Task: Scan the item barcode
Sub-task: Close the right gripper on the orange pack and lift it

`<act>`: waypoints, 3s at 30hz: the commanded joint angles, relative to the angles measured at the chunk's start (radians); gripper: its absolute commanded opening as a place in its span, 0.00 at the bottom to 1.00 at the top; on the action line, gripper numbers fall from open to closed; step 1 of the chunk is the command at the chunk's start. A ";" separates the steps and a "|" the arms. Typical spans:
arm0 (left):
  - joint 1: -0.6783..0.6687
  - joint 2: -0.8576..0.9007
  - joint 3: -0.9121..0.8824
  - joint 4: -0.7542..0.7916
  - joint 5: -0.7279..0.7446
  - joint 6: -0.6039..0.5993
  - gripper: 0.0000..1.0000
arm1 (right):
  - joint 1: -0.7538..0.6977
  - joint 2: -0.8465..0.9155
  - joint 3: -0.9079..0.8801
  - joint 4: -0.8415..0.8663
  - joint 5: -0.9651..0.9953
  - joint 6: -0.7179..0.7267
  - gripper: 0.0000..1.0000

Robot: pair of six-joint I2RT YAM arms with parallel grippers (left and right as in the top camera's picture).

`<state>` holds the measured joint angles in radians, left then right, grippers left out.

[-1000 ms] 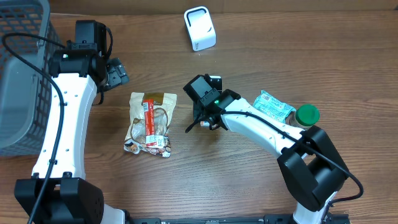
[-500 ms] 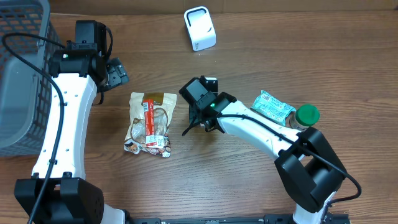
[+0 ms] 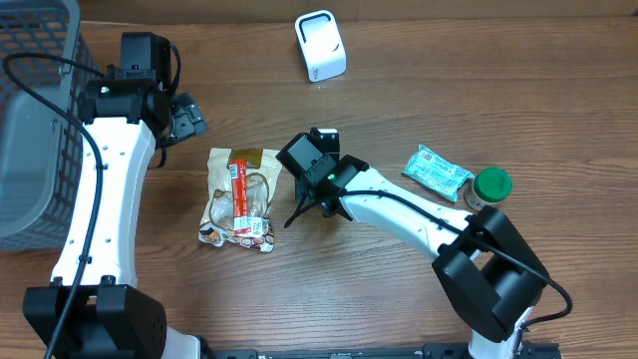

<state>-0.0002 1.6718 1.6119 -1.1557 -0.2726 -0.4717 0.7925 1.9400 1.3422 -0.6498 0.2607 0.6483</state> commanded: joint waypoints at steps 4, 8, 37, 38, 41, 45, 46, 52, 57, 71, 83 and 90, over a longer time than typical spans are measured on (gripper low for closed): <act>0.000 -0.009 0.011 0.001 0.004 -0.004 1.00 | -0.010 0.015 -0.006 -0.051 0.023 -0.026 0.33; 0.000 -0.009 0.011 0.001 0.004 -0.004 1.00 | -0.032 0.015 -0.006 -0.087 0.027 -0.051 0.33; 0.000 -0.009 0.011 0.001 0.004 -0.004 1.00 | -0.039 0.024 0.084 -0.151 0.033 -0.074 0.51; 0.000 -0.009 0.011 0.001 0.004 -0.004 1.00 | -0.039 0.024 0.084 -0.147 0.032 -0.074 0.52; 0.000 -0.009 0.011 0.001 0.004 -0.004 1.00 | -0.038 0.024 0.087 -0.144 0.026 -0.086 0.60; 0.000 -0.009 0.011 0.001 0.004 -0.004 1.00 | -0.038 0.032 0.086 -0.158 0.027 -0.123 0.68; 0.000 -0.009 0.011 0.001 0.004 -0.004 1.00 | -0.036 0.036 0.086 -0.156 0.027 -0.122 0.68; 0.000 -0.009 0.011 0.001 0.004 -0.004 1.00 | -0.022 0.068 0.086 -0.159 0.103 -0.122 0.69; 0.000 -0.009 0.011 0.001 0.004 -0.004 1.00 | -0.024 0.068 0.086 -0.210 0.134 -0.123 0.70; 0.000 -0.009 0.011 0.001 0.004 -0.004 1.00 | -0.027 0.067 0.126 -0.330 0.277 -0.130 0.70; 0.000 -0.009 0.011 0.001 0.004 -0.004 1.00 | -0.027 0.069 0.069 -0.169 0.209 -0.307 0.44; 0.000 -0.009 0.011 0.001 0.004 -0.004 1.00 | -0.027 0.076 -0.001 -0.100 0.209 -0.335 0.42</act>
<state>-0.0002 1.6718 1.6119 -1.1557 -0.2726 -0.4717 0.7658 2.0060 1.3682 -0.7689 0.4706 0.3481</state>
